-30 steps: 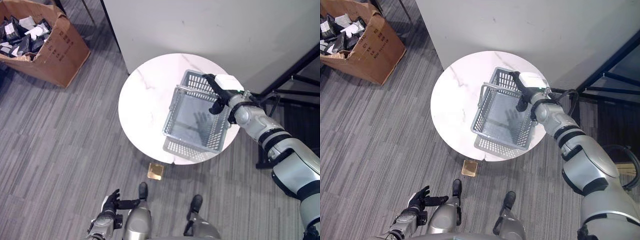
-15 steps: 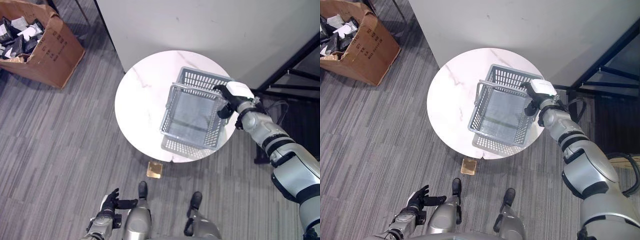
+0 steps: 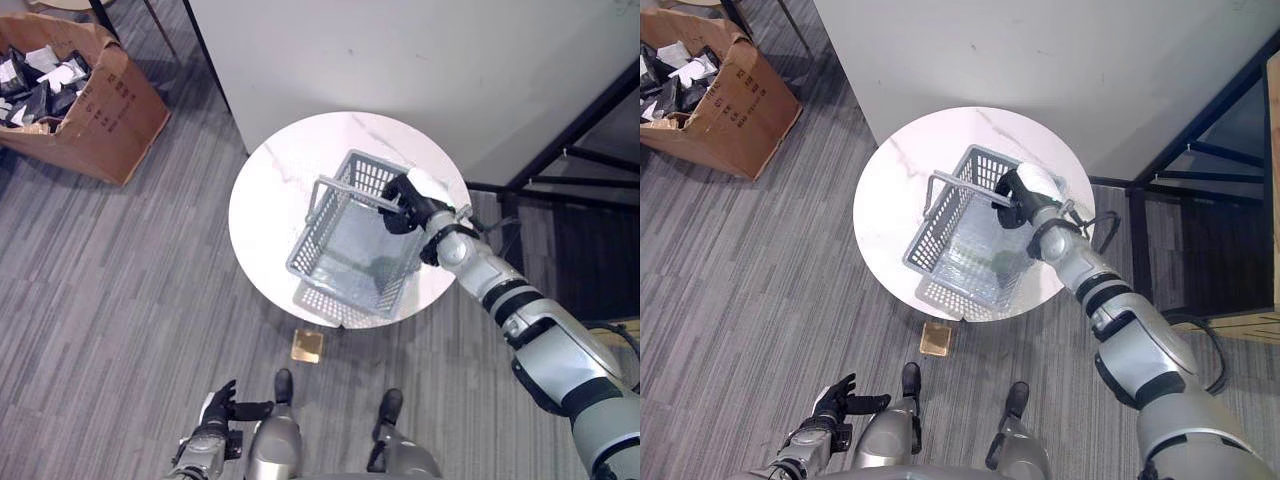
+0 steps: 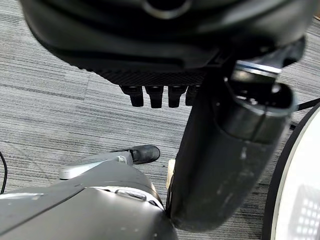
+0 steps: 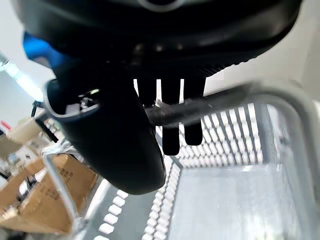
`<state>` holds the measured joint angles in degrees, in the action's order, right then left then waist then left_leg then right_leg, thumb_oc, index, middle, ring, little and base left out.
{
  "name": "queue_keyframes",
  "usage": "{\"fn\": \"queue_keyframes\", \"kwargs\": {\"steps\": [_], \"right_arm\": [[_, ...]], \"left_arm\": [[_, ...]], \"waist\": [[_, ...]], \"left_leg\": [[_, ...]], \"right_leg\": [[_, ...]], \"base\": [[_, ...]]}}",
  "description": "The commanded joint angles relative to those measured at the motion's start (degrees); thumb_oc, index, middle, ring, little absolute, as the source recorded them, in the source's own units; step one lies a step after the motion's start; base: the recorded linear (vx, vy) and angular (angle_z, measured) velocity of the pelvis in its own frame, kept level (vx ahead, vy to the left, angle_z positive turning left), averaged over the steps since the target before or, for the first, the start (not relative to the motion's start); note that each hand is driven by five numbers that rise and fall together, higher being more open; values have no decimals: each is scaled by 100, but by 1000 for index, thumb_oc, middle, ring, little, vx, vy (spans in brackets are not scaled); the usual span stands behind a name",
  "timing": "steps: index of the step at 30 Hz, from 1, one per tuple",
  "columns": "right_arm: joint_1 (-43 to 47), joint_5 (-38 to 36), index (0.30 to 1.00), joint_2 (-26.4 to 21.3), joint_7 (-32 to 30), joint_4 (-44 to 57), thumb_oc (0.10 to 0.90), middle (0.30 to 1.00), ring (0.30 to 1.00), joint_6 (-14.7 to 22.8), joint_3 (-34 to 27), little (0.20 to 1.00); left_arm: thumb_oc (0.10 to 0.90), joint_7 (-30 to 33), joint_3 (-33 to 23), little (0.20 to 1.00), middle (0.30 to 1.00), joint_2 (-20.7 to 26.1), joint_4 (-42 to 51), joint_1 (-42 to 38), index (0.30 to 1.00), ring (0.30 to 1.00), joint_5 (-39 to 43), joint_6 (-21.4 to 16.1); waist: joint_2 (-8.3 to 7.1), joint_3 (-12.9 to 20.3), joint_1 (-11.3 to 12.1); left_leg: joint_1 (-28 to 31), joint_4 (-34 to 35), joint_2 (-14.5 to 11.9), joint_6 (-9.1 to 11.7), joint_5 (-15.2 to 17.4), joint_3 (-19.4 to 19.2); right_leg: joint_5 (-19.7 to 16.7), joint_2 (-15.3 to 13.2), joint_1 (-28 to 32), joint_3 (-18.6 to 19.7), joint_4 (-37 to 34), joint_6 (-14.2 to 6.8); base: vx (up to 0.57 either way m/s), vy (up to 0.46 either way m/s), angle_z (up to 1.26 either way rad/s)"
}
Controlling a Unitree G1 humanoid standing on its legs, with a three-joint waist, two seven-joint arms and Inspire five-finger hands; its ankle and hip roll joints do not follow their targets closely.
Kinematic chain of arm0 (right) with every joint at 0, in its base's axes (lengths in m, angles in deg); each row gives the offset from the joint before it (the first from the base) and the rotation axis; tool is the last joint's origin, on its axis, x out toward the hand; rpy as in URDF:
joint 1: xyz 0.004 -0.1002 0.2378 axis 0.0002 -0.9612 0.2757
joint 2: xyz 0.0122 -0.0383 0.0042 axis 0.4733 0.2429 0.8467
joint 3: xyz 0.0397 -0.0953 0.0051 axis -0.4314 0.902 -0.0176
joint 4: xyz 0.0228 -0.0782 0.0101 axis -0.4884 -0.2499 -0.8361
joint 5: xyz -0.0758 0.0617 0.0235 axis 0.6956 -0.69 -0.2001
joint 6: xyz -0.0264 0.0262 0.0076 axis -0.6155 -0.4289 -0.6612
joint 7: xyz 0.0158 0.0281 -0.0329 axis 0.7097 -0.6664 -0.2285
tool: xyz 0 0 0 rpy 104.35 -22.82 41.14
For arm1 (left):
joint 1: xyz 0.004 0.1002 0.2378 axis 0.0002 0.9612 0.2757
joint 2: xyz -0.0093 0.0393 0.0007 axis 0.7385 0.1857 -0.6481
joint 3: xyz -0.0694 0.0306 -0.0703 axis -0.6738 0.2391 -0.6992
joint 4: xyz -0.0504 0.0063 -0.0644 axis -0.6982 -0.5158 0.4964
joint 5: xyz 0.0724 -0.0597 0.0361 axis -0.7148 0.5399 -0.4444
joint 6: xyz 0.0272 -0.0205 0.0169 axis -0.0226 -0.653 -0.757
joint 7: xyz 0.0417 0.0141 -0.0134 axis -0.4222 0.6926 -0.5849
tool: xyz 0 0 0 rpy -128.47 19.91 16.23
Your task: Get the vegetables into the basket
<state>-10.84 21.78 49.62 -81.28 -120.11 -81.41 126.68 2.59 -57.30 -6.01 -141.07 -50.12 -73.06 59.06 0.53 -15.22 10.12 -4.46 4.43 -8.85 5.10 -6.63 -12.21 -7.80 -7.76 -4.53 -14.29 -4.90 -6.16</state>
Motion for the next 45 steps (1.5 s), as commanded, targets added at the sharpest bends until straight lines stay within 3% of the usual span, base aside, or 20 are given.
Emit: {"fn": "queue_keyframes", "kwargs": {"steps": [1, 7, 14, 25, 37, 38, 40, 43, 44, 45], "right_arm": [[574, -376, 300, -150, -332, 23, 400, 300, 300, 315, -368, 300], [281, -501, 300, -271, -343, 498, 400, 300, 300, 340, -581, 300], [-464, -835, 300, -536, -259, 2210, 400, 300, 300, 596, -1051, 300], [-1567, -762, 300, -1739, 576, 4799, 400, 300, 300, 965, -1235, 300], [-2456, -1034, 300, -1905, 803, 5578, 400, 300, 300, 1115, -1878, 300], [-2689, -1031, 300, -1998, 875, 5770, 400, 300, 300, 1156, -2040, 300], [-2759, -1066, 300, -2026, 907, 5815, 400, 300, 300, 1170, -2083, 300], [-2953, -1183, 300, -2145, 1001, 5911, 400, 300, 300, 1179, -2198, 300], [-3068, -1163, 300, -2204, 995, 5937, 400, 300, 300, 1182, -2305, 300], [-3075, -1162, 300, -2204, 996, 5941, 400, 300, 300, 1181, -2311, 300]], "left_arm": [[900, 107, 462, 1000, 1000, 80, -349, 252, 1000, 1000, -299, 87], [900, 101, 377, 1000, 1000, 94, -383, 316, 1000, 1000, -422, 121], [900, 101, 149, 1000, 1000, 117, -463, 411, 1000, 1000, -669, 219], [900, -122, -283, 1000, 1000, 254, -554, 606, 1000, 1000, -1096, 277], [900, -244, -539, 1000, 1000, 289, -481, 679, 1000, 1000, -1058, 229], [900, -245, -579, 1000, 1000, 297, -435, 640, 1000, 1000, -1104, 214], [900, -246, -582, 1000, 1000, 302, -414, 624, 1000, 1000, -1110, 205], [900, -287, -494, 1000, 1000, 303, -329, 584, 1000, 1000, -1209, 173], [900, -303, -404, 1000, 1000, 324, -272, 552, 1000, 1000, -1335, 121], [900, -303, -401, 1000, 1000, 324, -273, 552, 1000, 1000, -1336, 120]], "waist": [[-240, 257, 133], [-280, 286, 106], [-355, 378, 1], [-437, 607, -150], [-465, 712, -273], [-515, 634, -341], [-526, 612, -365], [-511, 571, -462], [-510, 543, -598], [-515, 548, -589]], "left_leg": [[156, 57, 46, 189, 178, -73], [244, 57, 64, 174, 222, -87], [391, 57, 67, 160, 288, -162], [634, 57, 58, 190, 359, -270], [944, 31, 122, 153, 455, -372], [741, -489, 168, 115, 661, -355], [654, -629, 188, 86, 733, -377], [573, -689, 327, 0, 814, -424], [570, -614, 479, -76, 846, -482], [570, -606, 486, -80, 843, -490]], "right_leg": [[-168, -419, -50, 246, 70, -356], [-183, -432, 9, 246, 67, -372], [-198, -437, 97, 292, 64, -395], [-174, -450, 298, 291, 45, -441], [-70, -455, 459, 400, 112, -454], [1, -533, 421, 489, 334, -439], [9, -582, 357, 514, 440, -457], [-89, -741, 217, 575, 586, -537], [-395, -882, 66, 667, 628, -638], [-400, -887, 57, 676, 625, -643]], "base": [[-4, 0, 5], [-2, 0, 2], [3, 0, -3], [2, -5, -5], [13, 14, -5], [-41, 51, -5], [-57, 77, -2], [-81, 191, -10], [-79, 222, -13], [-99, 200, -10]]}}
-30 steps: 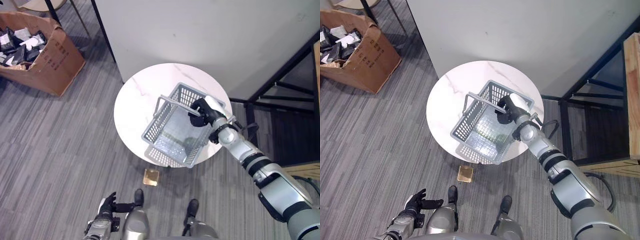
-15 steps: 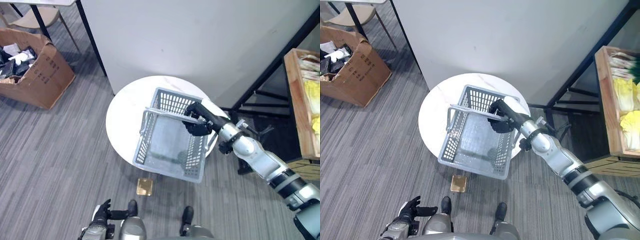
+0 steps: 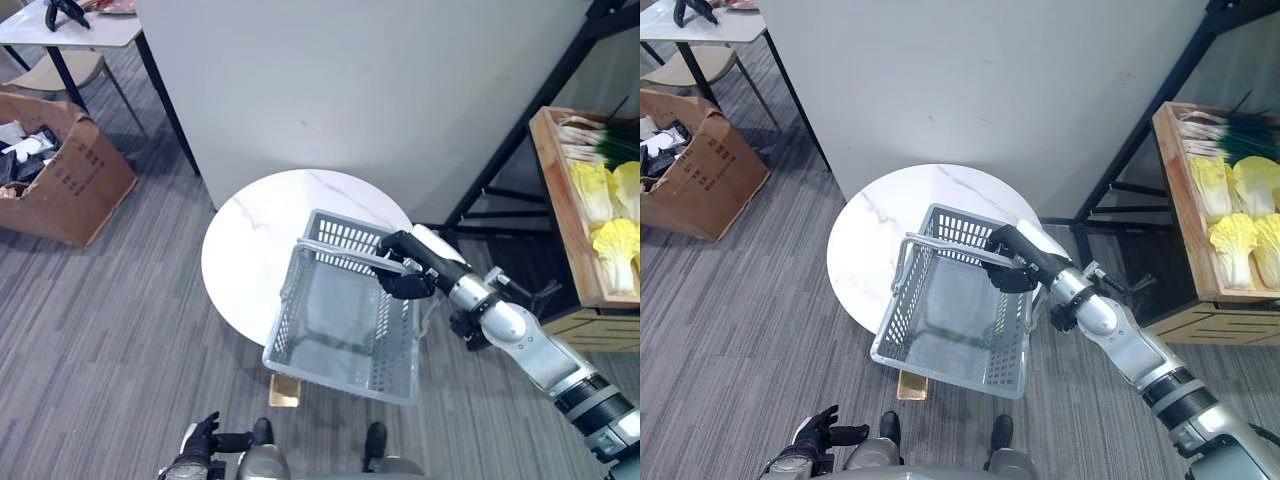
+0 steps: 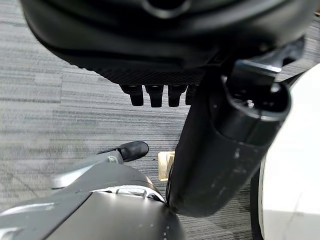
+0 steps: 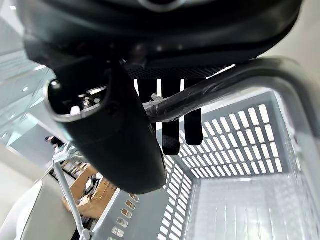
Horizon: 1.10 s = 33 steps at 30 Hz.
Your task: Get the vegetables into the basket
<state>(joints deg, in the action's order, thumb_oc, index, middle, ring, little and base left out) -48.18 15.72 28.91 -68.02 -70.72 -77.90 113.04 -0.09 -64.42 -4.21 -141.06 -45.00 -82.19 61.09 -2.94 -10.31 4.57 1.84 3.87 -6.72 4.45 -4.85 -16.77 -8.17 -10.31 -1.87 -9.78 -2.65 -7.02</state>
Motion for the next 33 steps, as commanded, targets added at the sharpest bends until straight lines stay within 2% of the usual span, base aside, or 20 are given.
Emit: {"fn": "queue_keyframes", "kwargs": {"steps": [1, 2, 3, 4, 5, 6, 7, 10, 12, 15, 17, 22, 25, 27, 28, 30, 33], "right_arm": [[699, -519, 300, -125, -352, 989, 400, 300, 300, 834, -944, 300], [699, -519, 300, -125, -352, 989, 400, 300, 300, 834, -944, 300], [764, -487, 300, -95, -376, 1030, 400, 300, 300, 856, -913, 300], [830, -487, 300, -86, -351, 1041, 400, 300, 300, 854, -863, 300], [917, -495, 300, -61, -361, 1058, 400, 300, 300, 852, -801, 300], [1049, -519, 300, -37, -335, 1059, 400, 300, 300, 865, -686, 300], [1056, -519, 300, -36, -336, 1055, 400, 300, 300, 866, -681, 300], [1263, -510, 300, 66, -348, 1017, 400, 300, 300, 892, -496, 300], [1421, -468, 300, 100, -320, 1005, 400, 300, 300, 889, -382, 300], [1567, -543, 300, 181, -259, 1018, 400, 300, 300, 896, -248, 300], [1589, -605, 300, 255, -203, 1027, 400, 300, 300, 886, -155, 300], [1510, -568, 300, 200, -141, 1115, 400, 300, 300, 872, -148, 300], [1305, -639, 300, 142, -72, 1240, 400, 300, 300, 885, -252, 300], [1198, -617, 300, 106, -64, 1263, 400, 300, 300, 889, -311, 300], [1148, -557, 300, 17, -79, 1331, 400, 300, 300, 891, -356, 300], [601, -324, 300, -456, 0, 1723, 400, 300, 300, 941, -782, 300], [442, -144, 300, -670, 9, 1840, 400, 300, 300, 940, -920, 300]], "left_arm": [[900, -42, 351, 1000, 1000, 147, -259, 31, 1000, 1000, -462, -121], [900, -42, 351, 1000, 1000, 147, -259, 31, 1000, 1000, -462, -121], [900, -68, 446, 1000, 1000, 177, -192, -10, 1000, 1000, -528, -167], [900, -86, 487, 1000, 1000, 227, -123, -45, 1000, 1000, -568, -192], [900, -103, 541, 1000, 1000, 282, -72, -52, 1000, 1000, -612, -207], [900, -100, 529, 1000, 1000, 392, -10, -47, 1000, 1000, -633, -191], [900, -100, 526, 1000, 1000, 392, -9, -47, 1000, 1000, -633, -191], [900, -54, 401, 1000, 1000, 536, -3, -21, 1000, 1000, -626, -161], [900, -60, 387, 1000, 1000, 551, 13, 20, 1000, 1000, -584, -175], [900, -92, 373, 1000, 1000, 540, 34, 88, 1000, 1000, -500, -178], [900, -119, 341, 1000, 1000, 516, 49, 123, 1000, 1000, -446, -172], [900, -137, 305, 1000, 1000, 463, 20, 137, 1000, 1000, -468, -170], [900, -147, 274, 1000, 1000, 394, 24, 166, 1000, 1000, -494, -160], [900, -154, 262, 1000, 1000, 350, 11, 204, 1000, 1000, -528, -160], [900, -160, 240, 1000, 1000, 316, 4, 225, 1000, 1000, -523, -153], [900, -173, 232, 1000, 1000, 177, 19, 270, 1000, 1000, -585, -151], [900, -163, 262, 1000, 1000, 153, 35, 229, 1000, 1000, -623, -141]], "waist": [[-180, 40, -87], [-181, 41, -84], [-176, -20, -179], [-173, -55, -176], [-132, -93, -154], [-97, -112, -66], [-97, -117, -65], [-77, -41, 115], [-71, 74, 206], [-183, 164, 330], [-280, 185, 422], [-293, 169, 370], [-209, 130, 289], [-164, 112, 243], [-95, 113, 185], [186, 46, -77], [221, 7, -141]], "left_leg": [[-68, -488, 345, -42, 665, -117], [-68, -486, 346, -43, 664, -120], [-85, -401, 402, -79, 639, -280], [-110, -393, 376, -102, 637, -415], [-109, -412, 307, -124, 646, -530], [-167, -414, 178, -158, 602, -717], [-161, -414, 177, -157, 604, -720], [-214, -320, 57, -217, 482, -1007], [-179, -143, 46, -219, 469, -1157], [-156, 25, 37, -208, 377, -1490], [-148, -25, -17, -149, 307, -1829], [-127, -222, -193, -19, 234, -2097], [-126, -379, -375, 96, 139, -2193], [-107, -407, -434, 150, 78, -2216], [-91, -433, -520, 216, -2, -2225], [17, -376, -936, 510, -478, -2241], [-16, -470, -1115, 616, -571, -2205]], "right_leg": [[-647, -700, -322, 297, 358, -628], [-648, -700, -326, 301, 358, -629], [-926, -764, -525, 381, 295, -712], [-897, -732, -658, 363, 357, -691], [-754, -726, -677, 227, 505, -675], [-464, -726, -601, 2, 796, -603], [-457, -726, -603, 7, 807, -602], [-92, -747, -332, -261, 1346, -502], [104, -753, -102, -349, 1748, -558], [105, -704, 249, -465, 1584, -584], [26, -680, 493, -822, 1144, -658], [213, -555, 593, -1056, 736, -599], [525, -390, 686, -1043, 489, -477], [600, -318, 745, -1020, 386, -441], [669, -246, 756, -976, 360, -410], [1042, 113, 689, -761, 603, -153], [1128, 255, 689, -693, 633, -63]], "base": [[-44, 64, -7], [-156, 182, -23], [-176, 154, -27], [-250, 196, -33], [-252, 108, -88], [-189, 75, -126], [-179, 50, -147], [-127, 67, -49], [-77, 74, -64], [-112, -7, -77], [-88, -65, -62], [-30, -100, -53], [-22, -131, -16], [-13, -142, -23], [-18, -322, -22], [-40, -449, -9], [-16, -232, -33]]}}
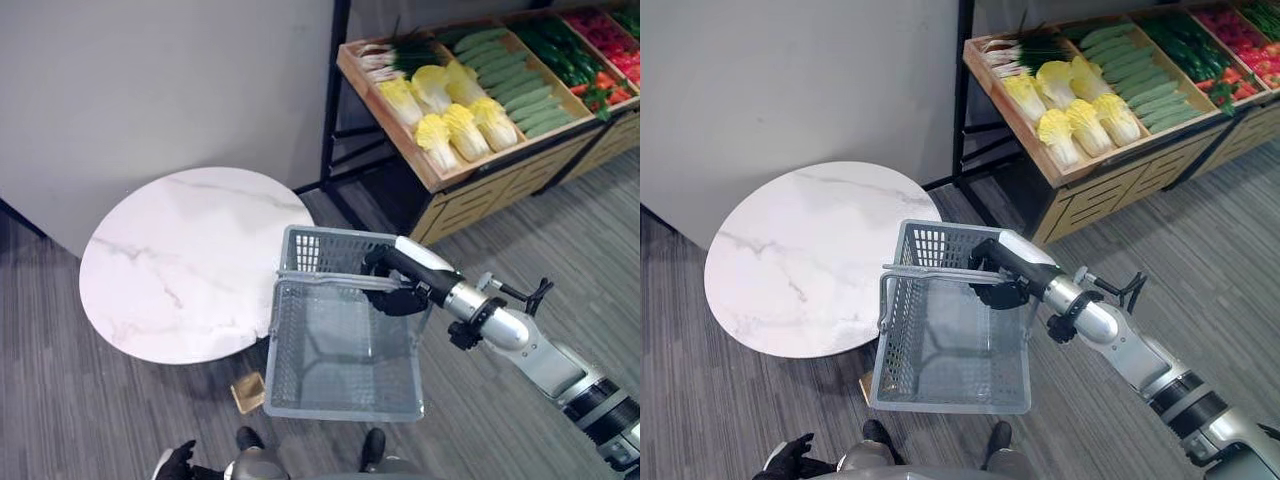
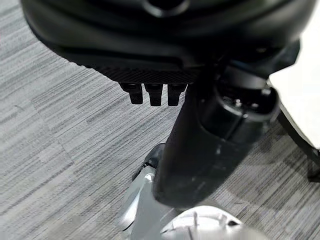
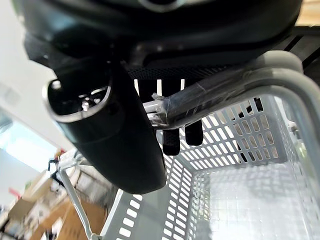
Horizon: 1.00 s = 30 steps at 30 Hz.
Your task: Get the vegetables into the basket
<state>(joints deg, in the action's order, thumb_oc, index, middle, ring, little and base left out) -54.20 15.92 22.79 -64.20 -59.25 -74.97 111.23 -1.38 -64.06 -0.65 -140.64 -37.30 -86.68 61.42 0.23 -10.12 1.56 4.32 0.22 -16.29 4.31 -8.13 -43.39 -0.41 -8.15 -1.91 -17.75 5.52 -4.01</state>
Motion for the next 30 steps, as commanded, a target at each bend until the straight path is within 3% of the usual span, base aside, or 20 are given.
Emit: {"fn": "queue_keyframes", "kwargs": {"steps": [1, 2, 3, 4, 5, 6, 7, 9, 10, 13, 17, 19, 23, 24, 30], "right_arm": [[920, -64, 300, -223, -380, 776, 400, 300, 300, 680, -838, 300], [775, -13, 300, -419, -326, 858, 400, 300, 300, 669, -983, 300], [708, 2, 300, -490, -316, 871, 400, 300, 300, 683, -1000, 300], [686, 15, 300, -522, -332, 872, 400, 300, 300, 678, -994, 300], [739, 60, 300, -571, -317, 749, 400, 300, 300, 681, -886, 300], [767, 50, 300, -576, -296, 741, 400, 300, 300, 699, -824, 300], [773, 50, 300, -577, -296, 740, 400, 300, 300, 699, -820, 300], [777, 45, 300, -587, -264, 608, 400, 300, 300, 698, -777, 300], [777, 46, 300, -587, -264, 607, 400, 300, 300, 699, -778, 300], [826, 179, 300, -510, -315, 334, 400, 300, 300, 722, -677, 300], [285, 695, 300, -549, -418, 148, 400, 300, 300, 712, -984, 300], [-130, 953, 300, -437, -530, -88, 400, 300, 300, 672, -1221, 300], [-393, 1063, 300, -221, -645, -343, 400, 300, 300, 617, -1384, 300], [-691, 1306, 300, 113, -961, -766, 400, 300, 300, 525, -1678, 300], [-1353, 1403, 300, 604, -1383, -1227, 400, 300, 300, 484, -2431, 300]], "left_arm": [[900, -17, 226, 1000, 1000, -197, 6, -540, 1000, 1000, -215, -185], [900, -9, 224, 1000, 1000, -199, 69, -546, 1000, 1000, -229, -188], [900, -3, 196, 1000, 1000, -205, 99, -544, 1000, 1000, -198, -190], [900, 22, 177, 1000, 1000, -217, 153, -535, 1000, 1000, -135, -196], [900, 65, 170, 1000, 1000, -274, 242, -467, 1000, 1000, -33, -241], [900, 70, 177, 1000, 1000, -288, 245, -415, 1000, 1000, 22, -253], [900, 70, 175, 1000, 1000, -289, 246, -416, 1000, 1000, 22, -253], [900, 63, 230, 1000, 1000, -291, 337, -320, 1000, 1000, 85, -304], [900, 63, 231, 1000, 1000, -291, 338, -321, 1000, 1000, 86, -303], [900, 54, 333, 1000, 1000, -295, 464, -283, 1000, 1000, 175, -366], [900, -37, 423, 1000, 1000, -324, 479, -264, 1000, 1000, 126, -368], [900, -109, 471, 1000, 1000, -348, 472, -222, 1000, 1000, 58, -393], [900, -113, 469, 1000, 1000, -330, 509, -213, 1000, 1000, 89, -400], [900, -74, 391, 1000, 1000, -314, 583, -231, 1000, 1000, 125, -419], [900, -26, 284, 1000, 1000, -217, 762, -217, 1000, 1000, 129, -436]], "waist": [[-83, -35, 116], [-103, -108, 80], [-117, -142, 81], [-96, -192, 137], [-76, -218, 324], [-90, -197, 340], [-88, -184, 341], [-99, -174, 441], [-96, -162, 444], [-82, -181, 578], [-59, -85, 436], [-59, 28, 286], [-75, 72, 270], [-104, 64, 187], [-172, -1, 43]], "left_leg": [[-296, -231, -260, 687, -261, 492], [-359, -609, -445, 771, -207, 627], [-385, -753, -422, 754, -152, 863], [-488, -883, -285, 720, -118, 1444], [-779, -684, 200, 444, 13, 2565], [-812, -527, 315, 394, 63, 2883], [-825, -512, 313, 390, 44, 2880], [-910, -203, 447, 355, -58, 3503], [-922, -191, 442, 355, -77, 3502], [-1068, 49, 672, 376, -156, 4229], [-823, 229, 761, 288, -55, 3955], [-617, 375, 882, 189, 69, 3688], [-542, 406, 958, 93, 175, 3477], [-464, 395, 1034, 5, 305, 3239], [-308, 307, 1197, -143, 571, 2925]], "right_leg": [[401, 121, 701, 149, -188, -316], [444, 233, 757, 224, -206, -224], [489, 273, 752, 322, -190, -188], [556, 312, 743, 415, -135, -160], [439, 328, 622, 695, -155, -125], [413, 339, 587, 869, -171, -140], [396, 343, 569, 871, -178, -138], [356, 391, 537, 1237, -166, -148], [342, 396, 519, 1239, -170, -145], [360, 489, 505, 1708, -135, -157], [455, 391, 564, 1866, -87, -233], [338, 222, 493, 2074, -178, -361], [233, 113, 380, 2236, -243, -465], [68, -15, 238, 2379, -274, -619], [-125, -177, 54, 2558, -143, -852]], "base": [[12, -249, -55], [23, -300, -40], [32, -233, -46], [-20, -120, -51], [-3, -64, -65], [-15, -43, -75], [60, -5, -96], [105, 15, -98], [108, 25, -83], [120, 56, -107], [119, 218, -96], [86, 277, -8], [26, 167, -40], [26, 236, -48], [14, 166, -39]]}}
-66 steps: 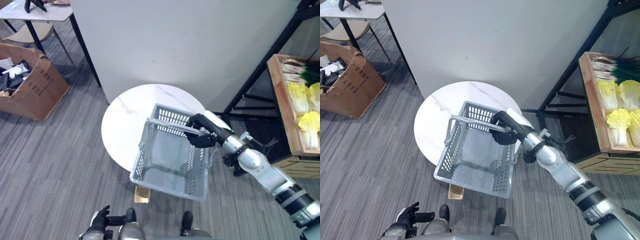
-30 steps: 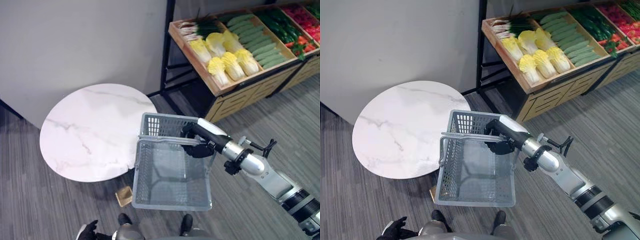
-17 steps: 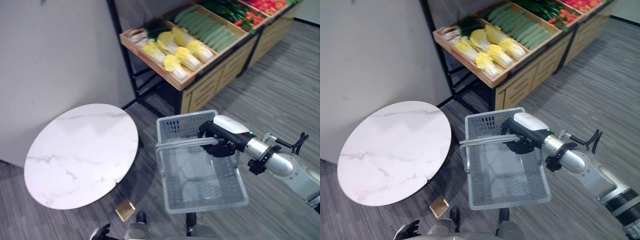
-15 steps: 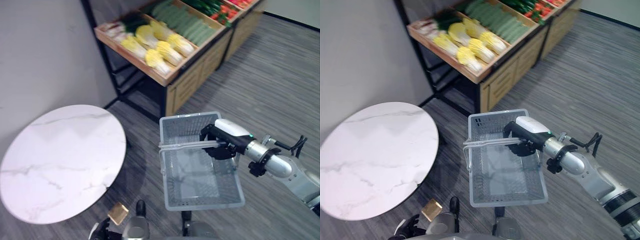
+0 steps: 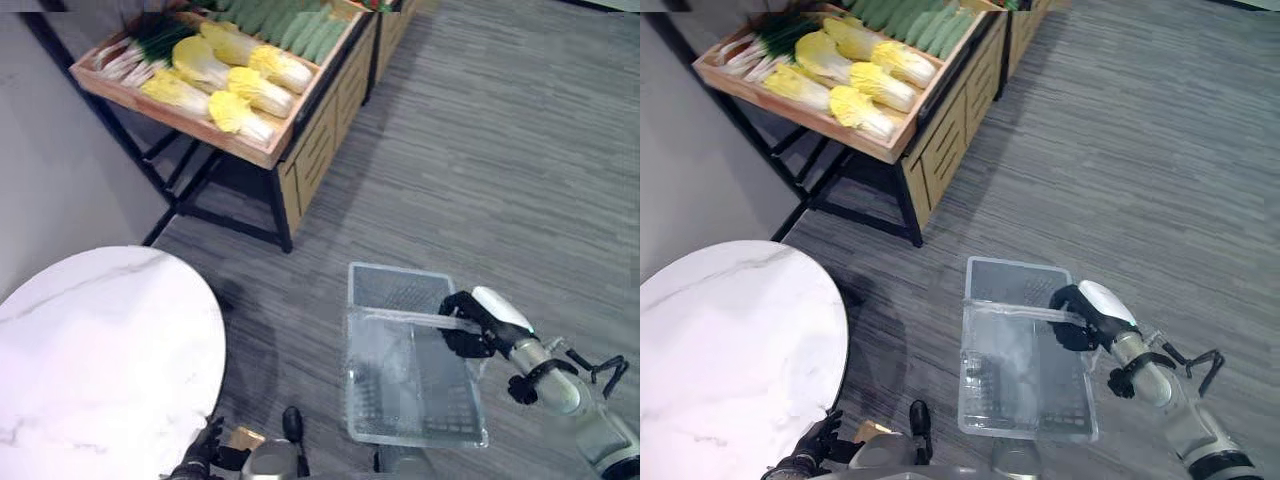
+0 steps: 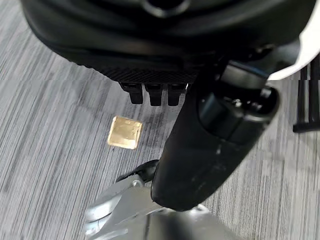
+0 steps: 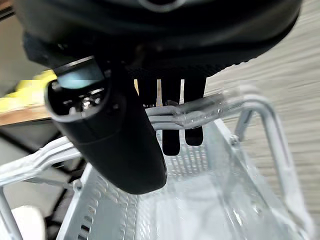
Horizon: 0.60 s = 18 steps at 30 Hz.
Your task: Get the vegetables into the basket
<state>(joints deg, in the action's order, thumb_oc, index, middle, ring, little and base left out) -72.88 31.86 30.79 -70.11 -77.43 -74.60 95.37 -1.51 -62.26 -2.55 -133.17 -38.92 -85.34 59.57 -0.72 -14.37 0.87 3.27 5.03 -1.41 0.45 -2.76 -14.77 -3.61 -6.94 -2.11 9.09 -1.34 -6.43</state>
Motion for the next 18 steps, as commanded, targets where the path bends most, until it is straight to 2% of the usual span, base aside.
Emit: {"fn": "queue_keyframes", "kwargs": {"steps": [1, 4, 5, 6, 7, 8, 9, 12, 15, 18], "right_arm": [[433, -160, 300, -173, -809, 582, 400, 300, 300, 446, -925, 300], [362, -102, 300, -36, -1021, 206, 400, 300, 300, 394, -1105, 300], [462, -158, 300, 48, -1107, -18, 400, 300, 300, 379, -1065, 300], [498, -174, 300, 81, -1161, -147, 400, 300, 300, 368, -1049, 300], [574, -50, 300, 94, -1280, -410, 400, 300, 300, 302, -1008, 300], [581, -49, 300, 96, -1282, -414, 400, 300, 300, 304, -1005, 300], [600, -32, 300, 123, -1328, -626, 400, 300, 300, 285, -968, 300], [531, 173, 300, 200, -1473, -1138, 400, 300, 300, 190, -890, 300], [440, 266, 300, 500, -1679, -2297, 400, 300, 300, -41, -781, 300], [274, 122, 300, 760, -1711, -2668, 400, 300, 300, -73, -753, 300]], "left_arm": [[900, -15, 85, 1000, 1000, -12, 27, -60, 1000, 1000, -6, -256], [900, -13, 139, 1000, 1000, 43, 94, -110, 1000, 1000, -133, -255], [900, 26, 191, 1000, 1000, 87, 155, -149, 1000, 1000, -186, -267], [900, 31, 234, 1000, 1000, 108, 201, -169, 1000, 1000, -203, -264], [900, 6, 309, 1000, 1000, 159, 300, -180, 1000, 1000, -251, -255], [900, 6, 305, 1000, 1000, 161, 301, -182, 1000, 1000, -251, -255], [900, 12, 306, 1000, 1000, 169, 314, -160, 1000, 1000, -234, -260], [900, -1, 273, 1000, 1000, 136, 303, -150, 1000, 1000, -192, -245], [900, -5, 258, 1000, 1000, 83, 206, -137, 1000, 1000, -229, -220], [900, 55, 174, 1000, 1000, 18, 95, -111, 1000, 1000, -190, -171]], "waist": [[-86, 425, 113], [-117, 358, 23], [-123, 312, 40], [-122, 272, 82], [-91, 247, 172], [-92, 254, 172], [-96, 251, 190], [-153, 287, 232], [-130, 392, 302], [-77, 457, 287]], "left_leg": [[-223, -190, -279, 229, 48, 17], [-177, -175, -207, 178, 129, -145], [-166, -159, -223, 164, 140, -250], [-163, -163, -242, 156, 150, -327], [-119, -134, -290, 162, 178, -540], [-140, -137, -296, 163, 163, -542], [-82, -123, -294, 171, 181, -641], [-47, -169, -284, 212, 186, -730], [58, -158, -407, 365, 109, -755], [82, -51, -529, 462, -70, -679]], "right_leg": [[114, -296, 7, -69, 547, -640], [-86, -324, -191, 9, 611, -761], [-119, -320, -287, -136, 660, -750], [-148, -366, -363, -425, 755, -711], [-144, -588, -336, -1361, 842, -601], [-168, -581, -348, -1362, 825, -594], [-191, -671, -296, -1646, 828, -581], [-341, -713, -286, -1756, 725, -606], [-274, -619, -27, -1891, 257, -560], [-160, -497, 45, -1952, 249, -483]], "base": [[-19, 170, -6], [-57, 114, -26], [-103, 60, -64], [-129, 45, -124], [-93, 19, -131], [-65, 13, -121], [-12, -1, -46], [16, -44, -25], [63, -165, -14], [56, -172, 3]]}}
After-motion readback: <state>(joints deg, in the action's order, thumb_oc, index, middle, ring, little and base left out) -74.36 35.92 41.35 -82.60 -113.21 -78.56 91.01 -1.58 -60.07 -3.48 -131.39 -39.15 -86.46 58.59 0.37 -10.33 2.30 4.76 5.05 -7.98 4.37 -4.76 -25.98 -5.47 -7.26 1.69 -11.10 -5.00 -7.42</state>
